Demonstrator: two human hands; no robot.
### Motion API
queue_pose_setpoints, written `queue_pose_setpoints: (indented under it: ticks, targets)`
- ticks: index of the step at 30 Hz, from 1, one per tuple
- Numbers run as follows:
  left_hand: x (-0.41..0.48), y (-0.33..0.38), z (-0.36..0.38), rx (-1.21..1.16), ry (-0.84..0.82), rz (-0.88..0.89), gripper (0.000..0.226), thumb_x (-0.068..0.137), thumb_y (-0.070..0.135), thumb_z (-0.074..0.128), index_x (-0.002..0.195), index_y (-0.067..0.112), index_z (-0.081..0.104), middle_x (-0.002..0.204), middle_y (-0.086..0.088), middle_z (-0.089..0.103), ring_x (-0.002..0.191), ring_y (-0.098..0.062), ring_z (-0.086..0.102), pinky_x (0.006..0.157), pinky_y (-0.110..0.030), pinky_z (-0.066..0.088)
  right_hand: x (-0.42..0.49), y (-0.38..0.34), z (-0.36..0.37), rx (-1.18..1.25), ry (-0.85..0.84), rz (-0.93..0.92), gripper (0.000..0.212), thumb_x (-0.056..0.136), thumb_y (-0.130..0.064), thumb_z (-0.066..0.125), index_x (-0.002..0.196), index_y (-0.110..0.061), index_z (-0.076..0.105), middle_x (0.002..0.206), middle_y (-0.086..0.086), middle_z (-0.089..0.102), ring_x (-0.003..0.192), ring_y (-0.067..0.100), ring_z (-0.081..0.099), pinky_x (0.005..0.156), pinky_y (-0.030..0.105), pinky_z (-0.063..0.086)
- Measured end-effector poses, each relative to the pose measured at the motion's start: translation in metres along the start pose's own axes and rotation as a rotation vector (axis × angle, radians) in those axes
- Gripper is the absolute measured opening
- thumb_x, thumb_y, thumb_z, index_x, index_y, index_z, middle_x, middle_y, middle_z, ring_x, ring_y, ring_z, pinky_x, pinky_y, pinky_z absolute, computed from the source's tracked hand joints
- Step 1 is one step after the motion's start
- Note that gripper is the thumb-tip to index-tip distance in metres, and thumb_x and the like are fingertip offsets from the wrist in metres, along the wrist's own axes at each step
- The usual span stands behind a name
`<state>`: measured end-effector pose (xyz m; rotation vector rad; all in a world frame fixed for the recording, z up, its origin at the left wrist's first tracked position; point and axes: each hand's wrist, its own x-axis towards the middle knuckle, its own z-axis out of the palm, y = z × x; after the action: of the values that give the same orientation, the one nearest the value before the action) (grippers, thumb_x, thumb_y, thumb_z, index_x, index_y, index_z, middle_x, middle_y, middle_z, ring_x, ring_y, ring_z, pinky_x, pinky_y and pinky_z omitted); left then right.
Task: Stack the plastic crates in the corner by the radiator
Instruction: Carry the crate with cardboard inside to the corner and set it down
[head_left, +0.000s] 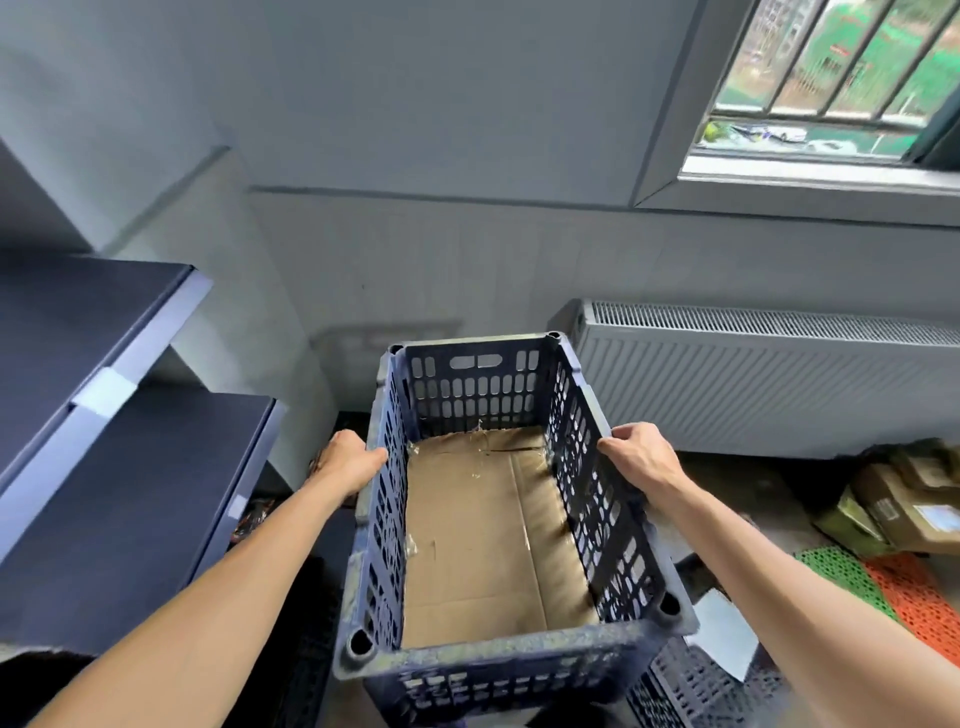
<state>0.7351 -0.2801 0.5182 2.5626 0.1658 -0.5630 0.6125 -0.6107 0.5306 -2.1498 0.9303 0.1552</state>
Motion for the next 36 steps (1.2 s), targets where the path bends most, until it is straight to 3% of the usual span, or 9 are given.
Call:
queue_pose_setpoints:
  ticks: [6,9,14,17,20,24,29,32,36]
  targets:
    - [0.044,0.002,-0.013,-0.02,0.038,-0.084,0.04,0.087,0.027,0.058,0.053,0.015,0.038,0.04,0.003,0.037,0.037,-0.02,0.044,0.045,-0.023,0.029,0.062,-0.044,0.015,-0.049,-0.053,-0.073,0.02,0.08,-0.022,0.056,0.08,-0.011,0.072,0.074,0.005,0.071,0.068,0.018,0.064,0.061,0.029,0.048]
    - [0.064,0.008,-0.009,-0.052,0.037,-0.149,0.04,0.088,0.029,0.058,0.055,0.016,0.04,0.037,0.004,0.037,0.034,-0.018,0.049,0.044,-0.021,0.03,0.107,-0.06,0.023,-0.074,-0.099,-0.102,0.02,0.078,-0.022,0.057,0.078,-0.007,0.07,0.07,0.004,0.069,0.067,0.021,0.064,0.062,0.031,0.048]
    - [0.096,0.029,0.007,-0.143,0.011,-0.305,0.033,0.09,0.036,0.058,0.069,0.012,0.05,0.057,-0.003,0.06,0.049,-0.022,0.067,0.047,-0.022,0.042,0.199,-0.084,0.034,-0.125,-0.195,-0.169,0.027,0.075,-0.027,0.059,0.088,-0.007,0.072,0.078,0.01,0.074,0.077,0.029,0.07,0.077,0.041,0.058]
    - [0.107,0.042,0.021,-0.218,0.015,-0.409,0.034,0.091,0.034,0.059,0.067,0.012,0.048,0.06,-0.005,0.059,0.05,-0.023,0.064,0.057,-0.028,0.054,0.246,-0.101,0.039,-0.176,-0.276,-0.212,0.022,0.075,-0.027,0.06,0.083,-0.01,0.071,0.076,0.008,0.073,0.077,0.029,0.07,0.074,0.039,0.058]
    - [0.12,0.051,0.035,-0.263,0.036,-0.493,0.037,0.09,0.034,0.062,0.065,0.012,0.046,0.06,-0.007,0.059,0.053,-0.024,0.065,0.06,-0.029,0.055,0.284,-0.124,0.044,-0.24,-0.348,-0.283,0.017,0.079,-0.022,0.058,0.083,-0.009,0.068,0.078,0.011,0.072,0.077,0.032,0.068,0.067,0.034,0.051]
    - [0.133,0.057,0.051,-0.289,0.004,-0.599,0.032,0.087,0.035,0.062,0.077,0.005,0.056,0.06,-0.008,0.062,0.053,-0.024,0.068,0.055,-0.027,0.055,0.32,-0.142,0.056,-0.281,-0.416,-0.336,0.021,0.081,-0.021,0.058,0.097,-0.015,0.07,0.085,0.01,0.073,0.082,0.031,0.069,0.077,0.036,0.057]
    - [0.16,0.058,0.073,-0.309,-0.026,-0.659,0.037,0.088,0.04,0.06,0.083,0.003,0.057,0.082,-0.011,0.071,0.069,-0.026,0.072,0.066,-0.032,0.057,0.359,-0.157,0.075,-0.329,-0.463,-0.357,0.033,0.081,-0.02,0.059,0.112,-0.021,0.07,0.089,0.009,0.073,0.082,0.029,0.068,0.079,0.038,0.058]
    - [0.178,0.056,0.084,-0.35,-0.054,-0.679,0.035,0.09,0.038,0.059,0.075,0.008,0.052,0.075,-0.01,0.068,0.067,-0.023,0.073,0.064,-0.03,0.054,0.376,-0.166,0.089,-0.352,-0.473,-0.343,0.035,0.083,-0.022,0.059,0.116,-0.023,0.07,0.098,0.011,0.073,0.087,0.033,0.068,0.08,0.041,0.058]
    - [0.208,0.042,0.098,-0.407,-0.113,-0.728,0.032,0.091,0.038,0.057,0.08,0.008,0.054,0.082,-0.01,0.07,0.067,-0.021,0.073,0.074,-0.035,0.058,0.401,-0.174,0.119,-0.398,-0.511,-0.324,0.038,0.084,-0.023,0.058,0.121,-0.026,0.066,0.101,0.007,0.07,0.089,0.028,0.067,0.081,0.041,0.059]
